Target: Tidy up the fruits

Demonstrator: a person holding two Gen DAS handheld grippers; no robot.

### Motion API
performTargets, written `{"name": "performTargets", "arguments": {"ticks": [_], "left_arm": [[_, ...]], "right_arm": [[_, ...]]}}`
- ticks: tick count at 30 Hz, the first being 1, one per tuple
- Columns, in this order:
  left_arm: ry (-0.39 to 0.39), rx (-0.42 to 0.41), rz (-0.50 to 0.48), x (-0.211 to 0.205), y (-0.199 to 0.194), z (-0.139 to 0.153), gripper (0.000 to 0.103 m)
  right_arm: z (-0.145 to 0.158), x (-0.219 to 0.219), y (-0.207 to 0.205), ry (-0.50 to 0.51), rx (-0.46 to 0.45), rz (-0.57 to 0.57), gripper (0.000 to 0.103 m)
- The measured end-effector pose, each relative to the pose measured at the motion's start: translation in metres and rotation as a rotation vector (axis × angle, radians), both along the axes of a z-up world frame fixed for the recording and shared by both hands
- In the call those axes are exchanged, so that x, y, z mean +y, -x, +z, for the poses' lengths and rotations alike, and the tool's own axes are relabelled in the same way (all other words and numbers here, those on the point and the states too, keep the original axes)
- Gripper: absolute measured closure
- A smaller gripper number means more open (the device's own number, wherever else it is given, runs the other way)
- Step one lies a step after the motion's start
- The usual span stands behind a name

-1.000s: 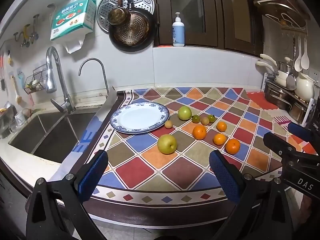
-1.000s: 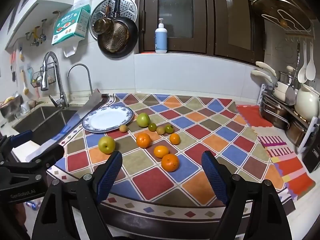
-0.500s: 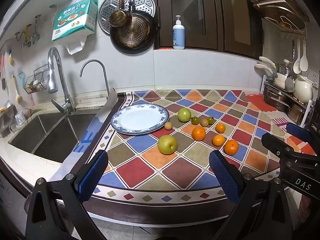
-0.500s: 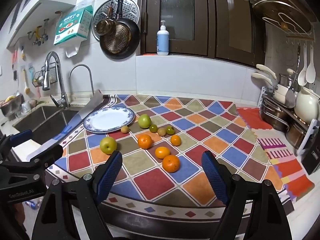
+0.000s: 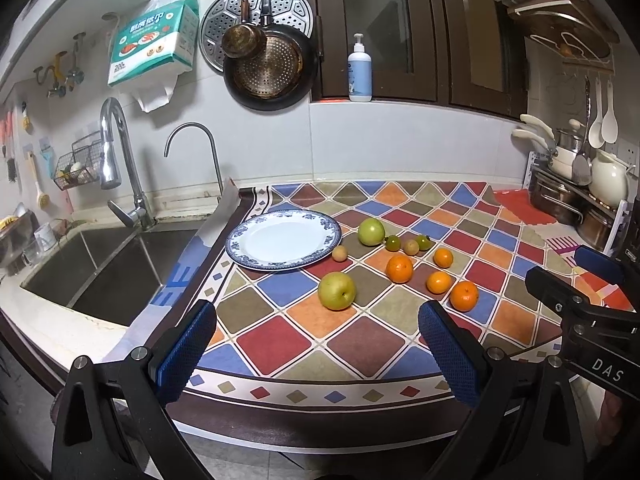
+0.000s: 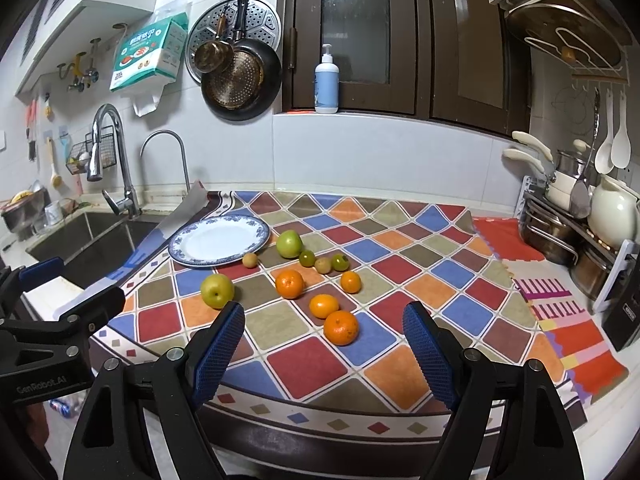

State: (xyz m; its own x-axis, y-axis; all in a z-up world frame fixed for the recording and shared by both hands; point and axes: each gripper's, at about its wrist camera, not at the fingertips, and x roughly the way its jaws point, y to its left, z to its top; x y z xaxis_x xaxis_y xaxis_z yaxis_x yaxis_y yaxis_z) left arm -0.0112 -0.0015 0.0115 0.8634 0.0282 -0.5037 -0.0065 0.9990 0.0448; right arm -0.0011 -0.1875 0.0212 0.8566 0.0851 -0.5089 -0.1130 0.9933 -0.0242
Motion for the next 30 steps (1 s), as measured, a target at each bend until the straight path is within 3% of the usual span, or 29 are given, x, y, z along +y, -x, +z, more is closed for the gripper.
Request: {"name": "performTargets", "arguments": {"ticks": [30], "left_arm": [[-0.004, 0.002, -0.002, -0.0002, 0.0000, -0.0051, 0.000]], "right_arm": [[0.0013, 0.0011, 0.0011, 0.002, -0.001, 0.006, 0.021]]}}
